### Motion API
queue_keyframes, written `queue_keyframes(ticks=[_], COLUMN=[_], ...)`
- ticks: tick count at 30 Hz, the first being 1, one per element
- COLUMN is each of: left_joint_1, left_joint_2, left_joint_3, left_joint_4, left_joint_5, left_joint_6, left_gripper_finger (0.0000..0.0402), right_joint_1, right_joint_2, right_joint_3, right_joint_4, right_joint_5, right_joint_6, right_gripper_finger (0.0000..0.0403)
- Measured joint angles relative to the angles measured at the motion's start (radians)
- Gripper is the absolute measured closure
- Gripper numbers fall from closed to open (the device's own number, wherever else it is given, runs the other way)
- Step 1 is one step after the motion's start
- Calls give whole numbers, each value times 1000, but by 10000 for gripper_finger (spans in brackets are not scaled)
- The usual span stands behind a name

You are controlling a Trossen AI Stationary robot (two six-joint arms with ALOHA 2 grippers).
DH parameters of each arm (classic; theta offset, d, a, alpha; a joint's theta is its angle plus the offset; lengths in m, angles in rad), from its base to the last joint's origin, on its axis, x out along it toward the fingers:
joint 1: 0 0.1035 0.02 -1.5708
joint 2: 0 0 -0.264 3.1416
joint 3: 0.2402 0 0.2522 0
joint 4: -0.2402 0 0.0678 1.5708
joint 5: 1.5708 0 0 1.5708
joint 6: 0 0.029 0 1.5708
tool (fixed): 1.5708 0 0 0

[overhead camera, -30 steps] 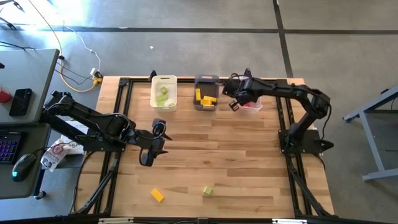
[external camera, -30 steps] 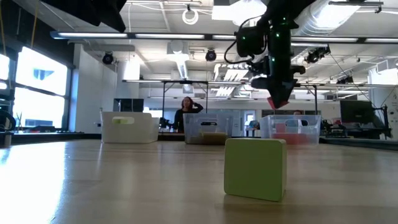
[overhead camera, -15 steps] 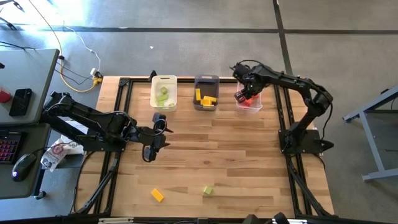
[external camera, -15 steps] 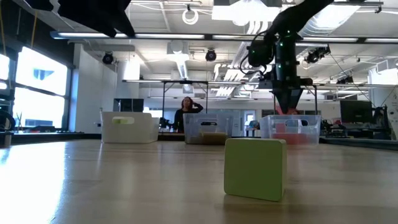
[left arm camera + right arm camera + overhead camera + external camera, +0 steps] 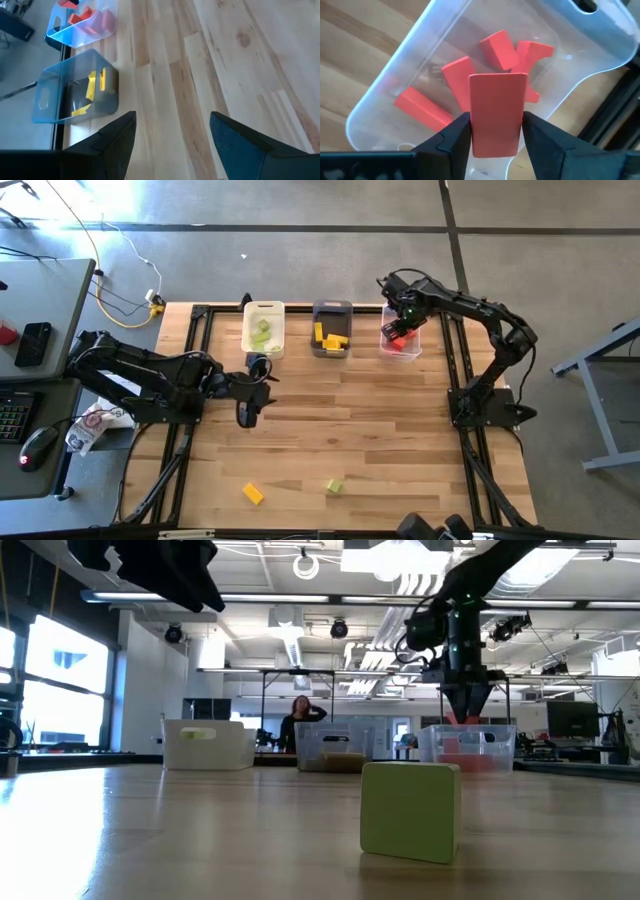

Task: Sort & place blocks by color
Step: Put the orange block into the transparent bin, then put the yellow block into the black bin

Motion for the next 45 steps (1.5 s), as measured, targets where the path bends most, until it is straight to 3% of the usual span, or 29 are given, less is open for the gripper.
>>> queue_keyframes(ticks=[16,22,31,45], left_joint_1=[-1,-1,-11,-237], left_joint_2=[0,0,0,0], left_joint_3=[0,0,0,0], left_joint_4=[-83,-91,-122,-119], left_joint_5=[95,103,272,292], left_joint_6=[-89,-97,-199,-332], left_gripper_finger=[163,163,163,163], right_joint_1=[55,65,181,410], right_joint_2=[0,0,-75,-161], right_joint_3=[0,0,0,0], right_joint_4=[2,-3,-8,-8], right_joint_5=[107,49,68,70], right_joint_6=[8,92,163,342], right_gripper_finger=[233,233,233,233])
